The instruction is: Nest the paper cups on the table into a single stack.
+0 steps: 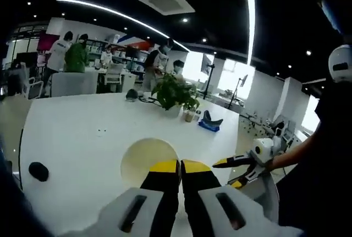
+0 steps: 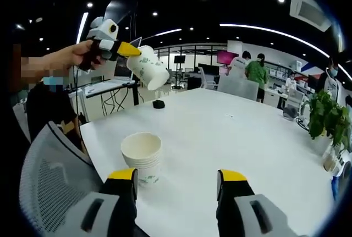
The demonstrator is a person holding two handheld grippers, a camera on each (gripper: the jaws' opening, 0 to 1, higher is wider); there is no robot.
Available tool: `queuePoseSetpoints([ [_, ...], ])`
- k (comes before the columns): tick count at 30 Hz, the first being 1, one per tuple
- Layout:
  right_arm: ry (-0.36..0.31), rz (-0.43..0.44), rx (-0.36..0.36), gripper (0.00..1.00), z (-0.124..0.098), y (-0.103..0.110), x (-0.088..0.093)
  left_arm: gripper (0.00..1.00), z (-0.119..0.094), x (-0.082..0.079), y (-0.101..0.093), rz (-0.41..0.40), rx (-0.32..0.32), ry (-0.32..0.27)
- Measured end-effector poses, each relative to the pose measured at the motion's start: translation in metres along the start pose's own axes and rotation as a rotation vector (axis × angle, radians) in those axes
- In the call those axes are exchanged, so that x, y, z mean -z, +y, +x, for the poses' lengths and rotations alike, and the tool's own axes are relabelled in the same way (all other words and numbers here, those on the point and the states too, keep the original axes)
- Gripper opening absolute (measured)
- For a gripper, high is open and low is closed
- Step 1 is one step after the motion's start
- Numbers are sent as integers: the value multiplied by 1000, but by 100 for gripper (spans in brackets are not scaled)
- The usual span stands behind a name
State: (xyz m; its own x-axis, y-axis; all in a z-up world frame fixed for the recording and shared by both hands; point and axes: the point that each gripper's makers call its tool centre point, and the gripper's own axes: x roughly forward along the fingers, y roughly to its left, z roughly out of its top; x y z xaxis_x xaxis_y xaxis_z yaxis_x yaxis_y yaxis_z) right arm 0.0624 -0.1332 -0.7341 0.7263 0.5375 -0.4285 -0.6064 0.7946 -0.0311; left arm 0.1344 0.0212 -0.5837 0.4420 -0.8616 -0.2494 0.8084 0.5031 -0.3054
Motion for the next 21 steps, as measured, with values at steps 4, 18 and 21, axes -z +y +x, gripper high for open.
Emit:
queuePoseSetpoints([
  [4, -1, -4, -3, 58, 0, 0, 0, 0, -4, 7, -8, 12, -3, 22],
  [18, -13, -5, -28, 61, -1, 7, -2, 0, -4, 22, -29, 16, -4, 54],
  [21, -20, -2, -30, 63, -1, 7, -3, 0, -2, 26, -32, 35, -9, 72],
])
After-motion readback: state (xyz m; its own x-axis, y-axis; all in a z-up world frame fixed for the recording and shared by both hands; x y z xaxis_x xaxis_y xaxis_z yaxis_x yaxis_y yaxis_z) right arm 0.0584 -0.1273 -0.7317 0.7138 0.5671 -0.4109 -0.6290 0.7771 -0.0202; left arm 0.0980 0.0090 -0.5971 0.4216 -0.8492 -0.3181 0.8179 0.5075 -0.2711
